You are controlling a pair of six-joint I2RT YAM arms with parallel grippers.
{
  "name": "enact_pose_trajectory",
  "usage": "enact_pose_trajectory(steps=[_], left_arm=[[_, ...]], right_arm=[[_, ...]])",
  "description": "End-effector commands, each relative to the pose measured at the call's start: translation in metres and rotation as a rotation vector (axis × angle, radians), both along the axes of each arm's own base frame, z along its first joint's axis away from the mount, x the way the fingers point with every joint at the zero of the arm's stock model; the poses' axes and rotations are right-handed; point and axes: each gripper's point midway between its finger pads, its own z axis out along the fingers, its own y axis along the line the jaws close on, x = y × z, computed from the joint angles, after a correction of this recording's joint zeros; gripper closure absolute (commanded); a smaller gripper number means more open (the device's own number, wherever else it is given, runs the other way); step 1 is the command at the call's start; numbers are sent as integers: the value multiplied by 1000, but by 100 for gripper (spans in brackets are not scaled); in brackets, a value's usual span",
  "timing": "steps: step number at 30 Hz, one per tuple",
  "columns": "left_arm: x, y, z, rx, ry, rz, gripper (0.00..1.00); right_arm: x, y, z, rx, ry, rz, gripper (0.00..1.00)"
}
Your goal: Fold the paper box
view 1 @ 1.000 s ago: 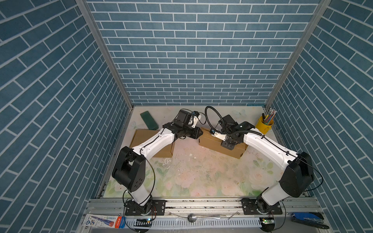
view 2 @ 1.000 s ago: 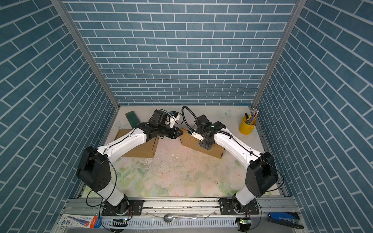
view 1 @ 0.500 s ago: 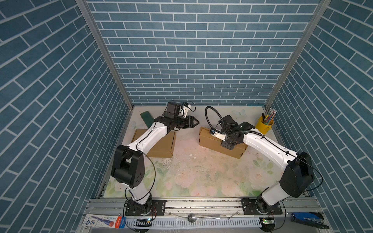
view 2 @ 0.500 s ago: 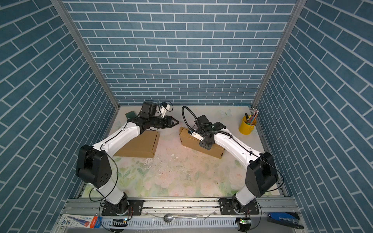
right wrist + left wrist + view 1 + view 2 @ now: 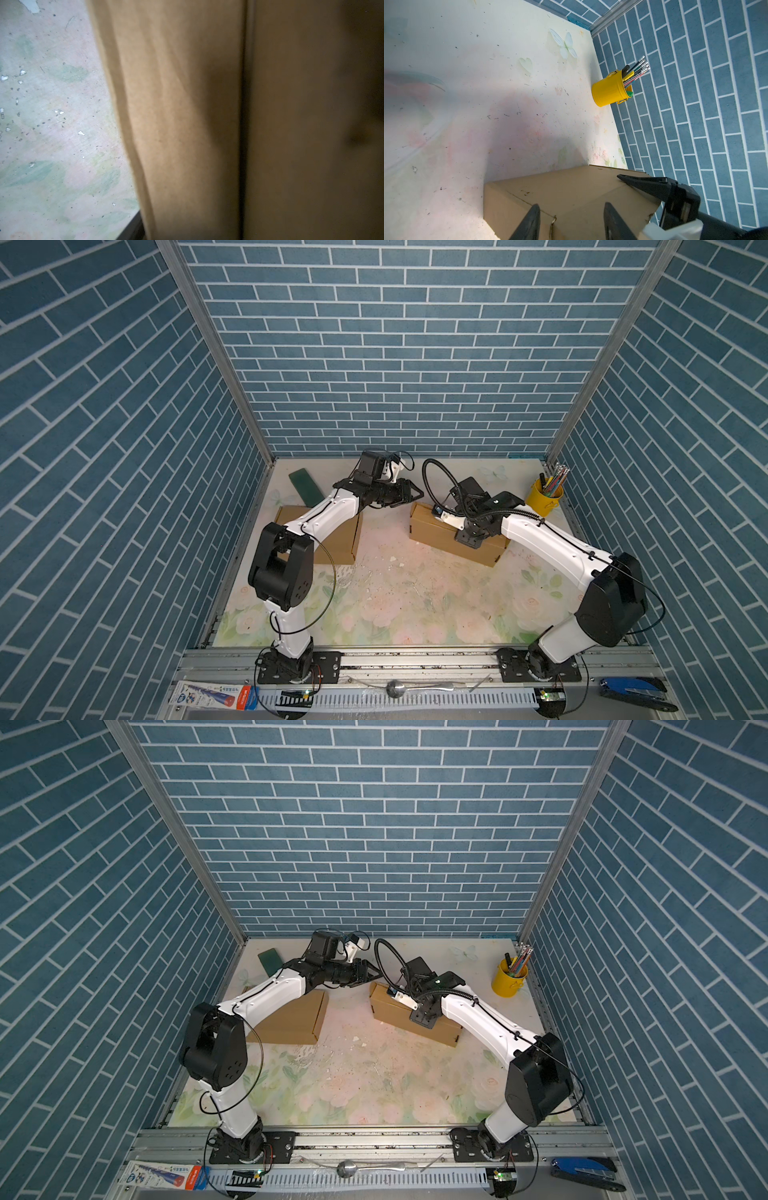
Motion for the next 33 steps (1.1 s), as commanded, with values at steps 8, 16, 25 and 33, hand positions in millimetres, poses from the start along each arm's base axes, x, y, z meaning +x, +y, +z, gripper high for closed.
enact_pose_trajectory(steps=[8,16,25,33], left_arm=[[-32,13,-33,34,47,-66,55],[-26,16,-50,29,58,-52,55],[-37,20,-77,36,90,-54,59],[-34,21,-88,43,92,-47,59]], right_arm=[[-10,-8,-18,-31,49,8,37],[-7,-4,-12,-12,44,-1,36],[-8,0,0,86,49,-48,30],[-4,9,44,306,11,-147,27]])
